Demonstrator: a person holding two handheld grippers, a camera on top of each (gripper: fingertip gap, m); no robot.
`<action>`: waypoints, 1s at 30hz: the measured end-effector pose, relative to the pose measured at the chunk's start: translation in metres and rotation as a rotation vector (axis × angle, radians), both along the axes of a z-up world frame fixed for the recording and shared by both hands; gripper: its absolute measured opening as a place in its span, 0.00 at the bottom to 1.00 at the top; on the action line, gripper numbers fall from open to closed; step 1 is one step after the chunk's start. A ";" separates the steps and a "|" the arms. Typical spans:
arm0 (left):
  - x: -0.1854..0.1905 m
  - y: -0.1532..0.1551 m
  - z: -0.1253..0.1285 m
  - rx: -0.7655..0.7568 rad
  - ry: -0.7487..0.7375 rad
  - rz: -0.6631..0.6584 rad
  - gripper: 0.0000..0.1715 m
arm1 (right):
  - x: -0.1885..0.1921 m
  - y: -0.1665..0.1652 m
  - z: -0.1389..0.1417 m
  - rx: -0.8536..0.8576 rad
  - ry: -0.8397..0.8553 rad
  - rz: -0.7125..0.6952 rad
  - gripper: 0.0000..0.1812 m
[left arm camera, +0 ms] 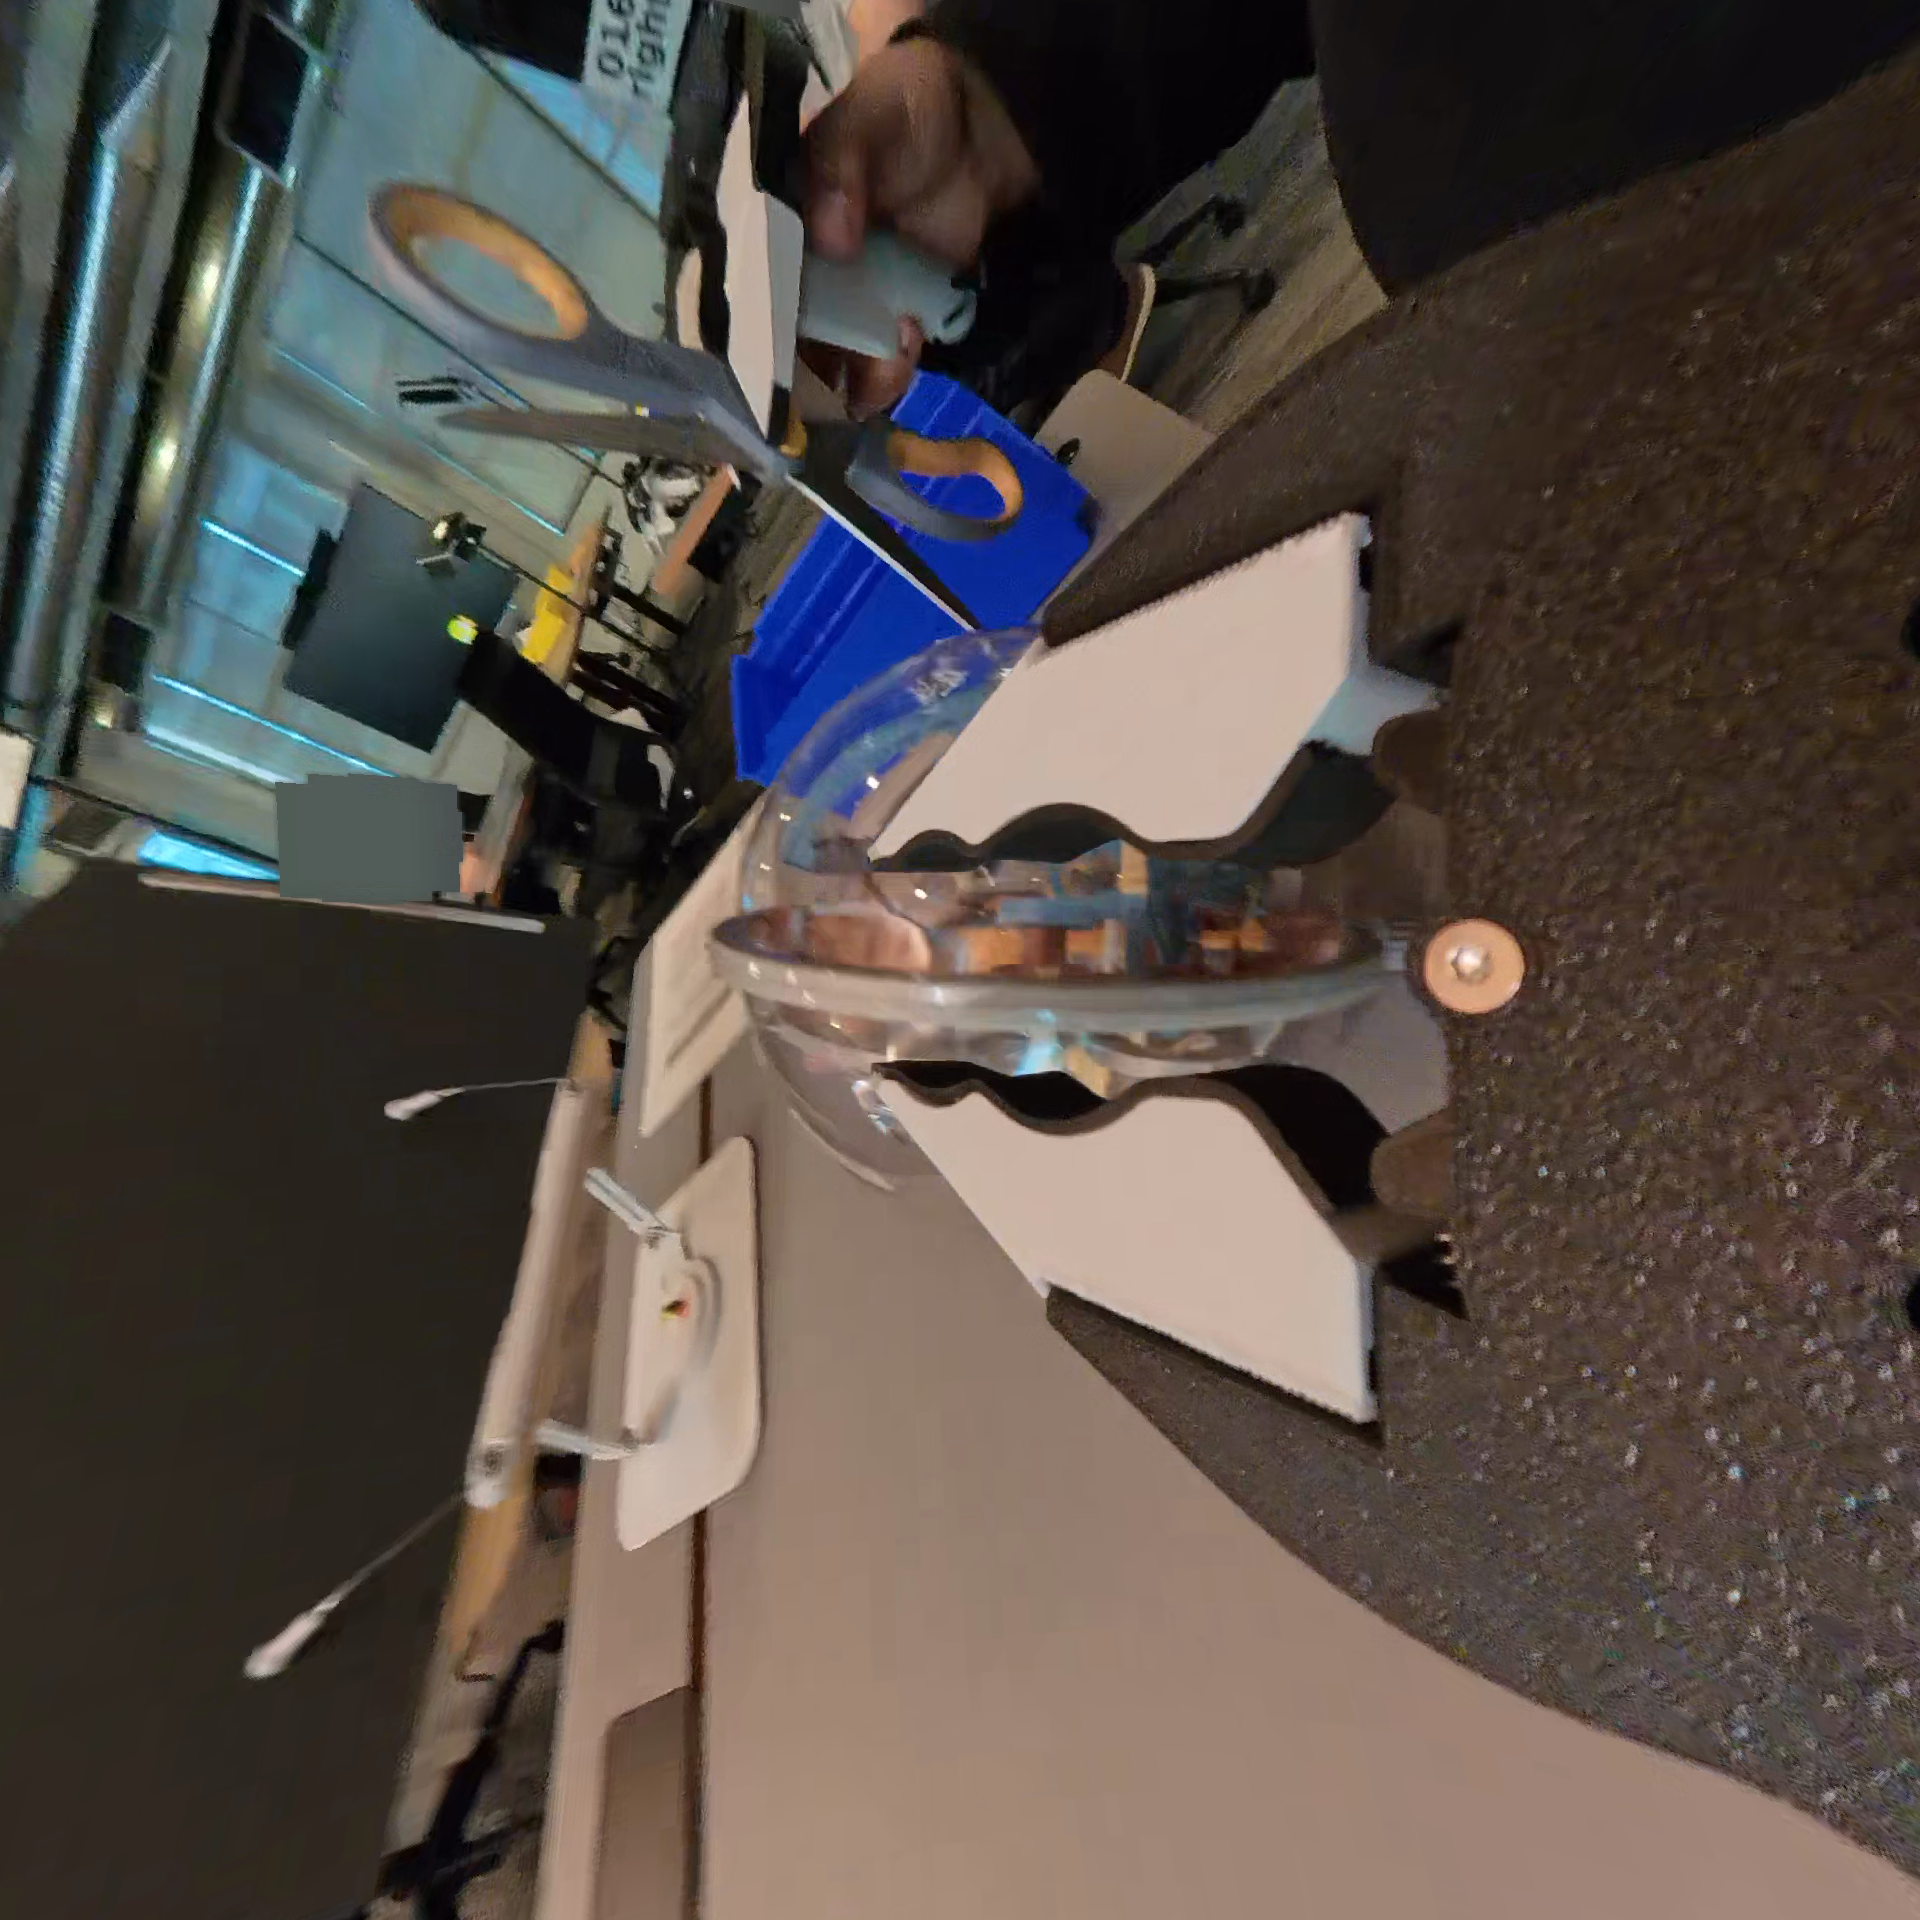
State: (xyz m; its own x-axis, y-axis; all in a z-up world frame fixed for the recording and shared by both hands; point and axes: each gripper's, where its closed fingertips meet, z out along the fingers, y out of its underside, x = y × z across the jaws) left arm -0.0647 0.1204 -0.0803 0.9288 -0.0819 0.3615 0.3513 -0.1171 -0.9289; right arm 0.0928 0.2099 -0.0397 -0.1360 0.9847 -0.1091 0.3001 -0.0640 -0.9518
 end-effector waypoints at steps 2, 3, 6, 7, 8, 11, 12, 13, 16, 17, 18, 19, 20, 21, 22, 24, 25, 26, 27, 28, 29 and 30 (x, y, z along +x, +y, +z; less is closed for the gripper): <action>0.000 0.005 -0.018 -0.062 -0.047 -0.038 0.21 | 0.003 0.002 -0.007 0.031 -0.050 -0.022 0.08; 0.001 0.008 -0.027 -0.096 -0.063 -0.047 0.21 | 0.005 0.002 -0.011 0.046 -0.075 -0.030 0.08; 0.005 0.012 -0.030 -0.073 -0.097 -0.076 0.24 | 0.009 0.007 -0.028 0.113 -0.160 -0.071 0.08; 0.008 0.013 -0.031 -0.071 -0.094 -0.094 0.24 | 0.011 0.010 -0.034 0.141 -0.191 -0.086 0.08; 0.010 0.014 -0.033 -0.076 -0.090 -0.104 0.23 | 0.012 0.015 -0.041 0.171 -0.225 -0.105 0.08; 0.016 0.014 -0.033 -0.072 -0.063 -0.117 0.19 | 0.020 0.027 -0.062 0.295 -0.335 -0.160 0.08; 0.017 0.014 -0.032 -0.069 -0.050 -0.115 0.18 | 0.022 0.031 -0.068 0.348 -0.370 -0.174 0.08; 0.017 0.015 -0.031 -0.067 -0.034 -0.113 0.16 | 0.024 0.034 -0.074 0.397 -0.406 -0.186 0.08; 0.018 0.015 -0.028 -0.057 0.009 -0.107 0.06 | 0.027 0.041 -0.085 0.553 -0.486 -0.205 0.09; 0.017 0.015 -0.029 -0.060 0.027 -0.093 0.06 | 0.028 0.043 -0.087 0.610 -0.510 -0.209 0.09; 0.017 0.015 -0.029 -0.060 0.044 -0.088 0.06 | 0.029 0.046 -0.088 0.671 -0.529 -0.213 0.09; 0.017 0.015 -0.029 -0.061 0.048 -0.091 0.06 | 0.030 0.049 -0.089 0.732 -0.546 -0.217 0.09; 0.017 0.016 -0.029 -0.062 0.044 -0.095 0.06 | 0.030 0.052 -0.089 0.787 -0.561 -0.215 0.09; 0.017 0.016 -0.029 -0.060 0.041 -0.095 0.05 | 0.031 0.052 -0.088 0.832 -0.569 -0.208 0.09; 0.016 0.016 -0.029 -0.058 0.043 -0.092 0.05 | 0.031 0.053 -0.088 0.866 -0.576 -0.199 0.09; 0.015 0.017 -0.029 -0.052 0.050 -0.080 0.06 | 0.032 0.052 -0.087 0.929 -0.591 -0.171 0.08; 0.014 0.017 -0.029 -0.049 0.056 -0.074 0.05 | 0.033 0.053 -0.087 0.975 -0.604 -0.160 0.09; 0.014 0.018 -0.029 -0.047 0.062 -0.069 0.05 | 0.034 0.054 -0.086 1.038 -0.619 -0.148 0.09; 0.014 0.018 -0.029 -0.047 0.069 -0.064 0.06 | 0.035 0.055 -0.086 1.114 -0.639 -0.138 0.09; 0.013 0.019 -0.028 -0.049 0.079 -0.060 0.06 | 0.035 0.056 -0.085 1.202 -0.662 -0.129 0.08; 0.013 0.020 -0.028 -0.051 0.091 -0.054 0.06 | 0.035 0.058 -0.084 1.288 -0.684 -0.123 0.08; 0.013 0.021 -0.028 -0.053 0.105 -0.047 0.06 | 0.035 0.059 -0.082 1.365 -0.699 -0.119 0.08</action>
